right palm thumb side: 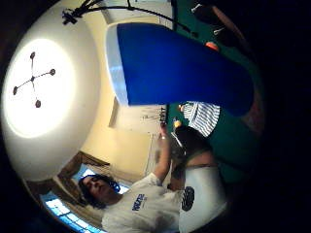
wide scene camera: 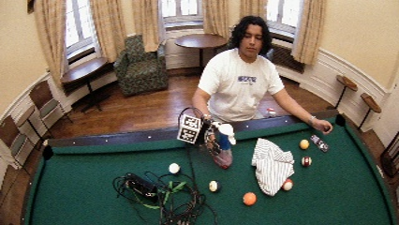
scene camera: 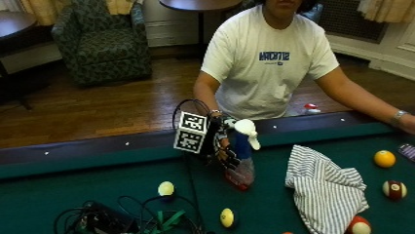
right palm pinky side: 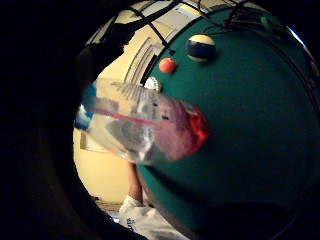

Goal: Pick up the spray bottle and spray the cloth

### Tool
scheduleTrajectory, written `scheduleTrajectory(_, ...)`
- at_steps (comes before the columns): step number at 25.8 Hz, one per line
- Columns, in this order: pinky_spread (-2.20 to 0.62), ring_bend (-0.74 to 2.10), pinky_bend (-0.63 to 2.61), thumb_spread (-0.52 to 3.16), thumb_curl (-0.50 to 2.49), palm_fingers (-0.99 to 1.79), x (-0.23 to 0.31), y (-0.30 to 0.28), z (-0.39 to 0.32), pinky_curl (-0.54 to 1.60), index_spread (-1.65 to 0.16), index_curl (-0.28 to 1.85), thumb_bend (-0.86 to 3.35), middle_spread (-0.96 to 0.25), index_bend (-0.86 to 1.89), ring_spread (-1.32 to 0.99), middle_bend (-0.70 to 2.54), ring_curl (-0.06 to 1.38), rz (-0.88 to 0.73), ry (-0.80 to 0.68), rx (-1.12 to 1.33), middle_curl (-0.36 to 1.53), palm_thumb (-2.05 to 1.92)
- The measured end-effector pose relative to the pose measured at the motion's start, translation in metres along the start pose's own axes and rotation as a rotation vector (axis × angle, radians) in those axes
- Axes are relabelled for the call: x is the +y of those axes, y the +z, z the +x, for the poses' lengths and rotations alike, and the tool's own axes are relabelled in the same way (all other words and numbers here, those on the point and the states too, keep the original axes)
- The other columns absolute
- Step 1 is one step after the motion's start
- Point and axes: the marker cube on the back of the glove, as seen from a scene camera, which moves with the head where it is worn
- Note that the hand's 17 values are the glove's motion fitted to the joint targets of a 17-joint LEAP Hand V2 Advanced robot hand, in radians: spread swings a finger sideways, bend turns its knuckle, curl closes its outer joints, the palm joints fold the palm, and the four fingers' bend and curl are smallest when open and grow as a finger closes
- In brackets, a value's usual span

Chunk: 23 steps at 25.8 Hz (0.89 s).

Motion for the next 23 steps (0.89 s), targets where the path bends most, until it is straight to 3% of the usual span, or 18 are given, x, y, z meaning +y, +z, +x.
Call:
scheduleTrajectory(8, 0.16, 0.46, 0.23, 0.9, 0.36, 0.56, -0.029, 0.014, -0.004, 0.33, -0.36, 0.2, -0.03, -0.16, 0.07, -0.12, 0.32, 0.32, -0.029, 0.014, -0.001, 0.37, 0.78)
scheduleTrajectory(23, 0.12, 0.64, 0.17, 0.86, 0.35, 0.71, -0.057, 0.045, -0.011, 0.3, -0.34, 0.16, -0.03, -0.23, 0.08, -0.19, 0.44, 0.38, 0.085, -0.017, -0.018, 0.42, 0.73)
